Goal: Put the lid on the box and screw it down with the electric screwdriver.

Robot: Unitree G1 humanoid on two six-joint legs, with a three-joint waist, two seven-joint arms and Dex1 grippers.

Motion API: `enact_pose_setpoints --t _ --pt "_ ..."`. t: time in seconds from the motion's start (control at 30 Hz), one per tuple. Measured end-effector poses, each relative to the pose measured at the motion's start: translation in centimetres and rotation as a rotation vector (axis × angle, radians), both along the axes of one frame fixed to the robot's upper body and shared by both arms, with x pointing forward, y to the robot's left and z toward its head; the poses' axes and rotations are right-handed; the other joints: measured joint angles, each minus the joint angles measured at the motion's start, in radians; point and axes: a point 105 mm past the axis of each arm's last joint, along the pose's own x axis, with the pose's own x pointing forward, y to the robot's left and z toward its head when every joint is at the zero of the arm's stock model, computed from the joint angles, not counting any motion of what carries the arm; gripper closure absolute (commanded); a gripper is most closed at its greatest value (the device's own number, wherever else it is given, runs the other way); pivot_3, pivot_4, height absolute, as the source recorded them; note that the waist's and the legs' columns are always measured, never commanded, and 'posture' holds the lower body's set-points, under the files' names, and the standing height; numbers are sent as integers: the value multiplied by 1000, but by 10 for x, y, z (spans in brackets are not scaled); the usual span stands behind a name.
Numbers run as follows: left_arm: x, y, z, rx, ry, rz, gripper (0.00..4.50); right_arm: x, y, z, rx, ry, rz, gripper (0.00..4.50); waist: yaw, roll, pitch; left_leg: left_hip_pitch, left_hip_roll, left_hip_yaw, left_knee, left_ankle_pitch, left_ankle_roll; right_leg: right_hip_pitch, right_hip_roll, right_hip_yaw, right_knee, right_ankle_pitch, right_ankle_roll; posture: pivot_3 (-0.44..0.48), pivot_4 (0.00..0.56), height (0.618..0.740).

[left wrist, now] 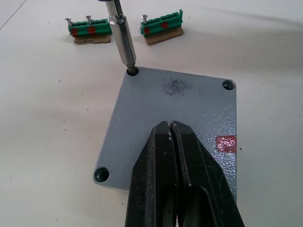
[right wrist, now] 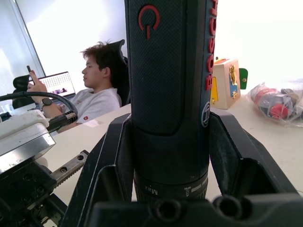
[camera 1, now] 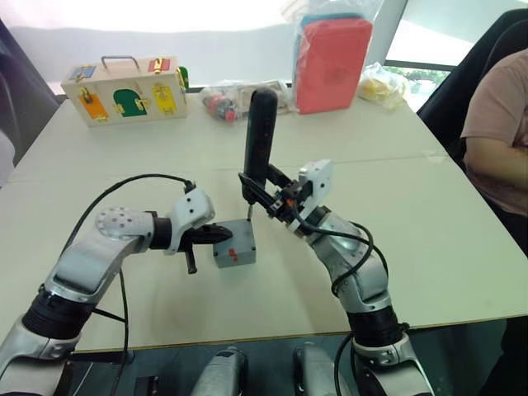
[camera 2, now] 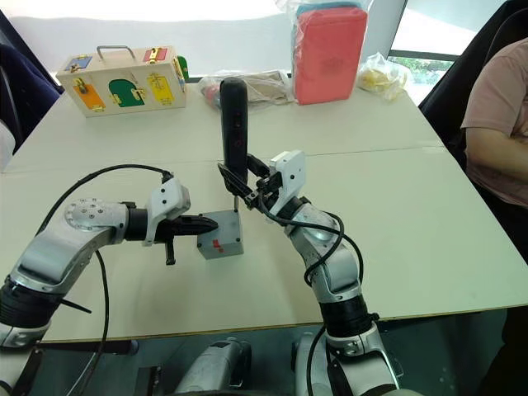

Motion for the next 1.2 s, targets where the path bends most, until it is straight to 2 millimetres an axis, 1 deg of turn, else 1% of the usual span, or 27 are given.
enact_pose_setpoints --t 0.13,0.2,0.23,0.53,0.57,0.63,0.8,1.2 --pt "-4 -1 -4 1 10 -4 4500 -3 0 -6 -52 -6 4 2728 0 0 -6 5 0 0 -1 0 1 4 0 0 0 0 0 0 150 740" --pt "-6 -1 -7 4 19 -4 4500 -4 3 -8 -76 3 10 2728 0 0 -6 15 0 0 -5 -3 5 15 0 0 -3 -1 0 0 150 740" --pt "-7 -1 -8 5 23 -6 4500 -4 3 -10 -88 6 9 2728 1 1 -8 18 1 0 -6 -4 7 17 0 0 -4 -1 0 0 150 740" --pt "-14 -1 -17 -9 79 2 4500 -7 9 -19 -181 43 -10 2728 1 2 -29 21 1 0 -6 -5 8 21 0 0 -5 -1 0 0 150 740" --pt "-15 -2 -18 -10 85 2 4500 -7 9 -20 -190 48 -16 2728 2 2 -31 24 1 0 -7 -6 9 23 0 0 -5 -2 0 0 150 740" --pt "-16 -1 -21 -10 98 5 4500 -7 9 -23 -205 58 -25 2728 3 2 -33 35 1 0 -10 -8 10 34 0 0 -9 -4 0 0 150 740" --pt "-17 -1 -25 -14 116 18 4500 -5 8 -27 -217 80 -41 2728 5 2 -34 51 1 -1 -10 -16 11 46 0 0 -9 -11 0 0 150 740" --pt "-13 -3 -26 -33 113 41 4500 -7 7 -28 -216 93 -53 2728 5 3 -35 52 2 -3 -10 -17 11 48 0 0 -12 -12 0 0 150 740"
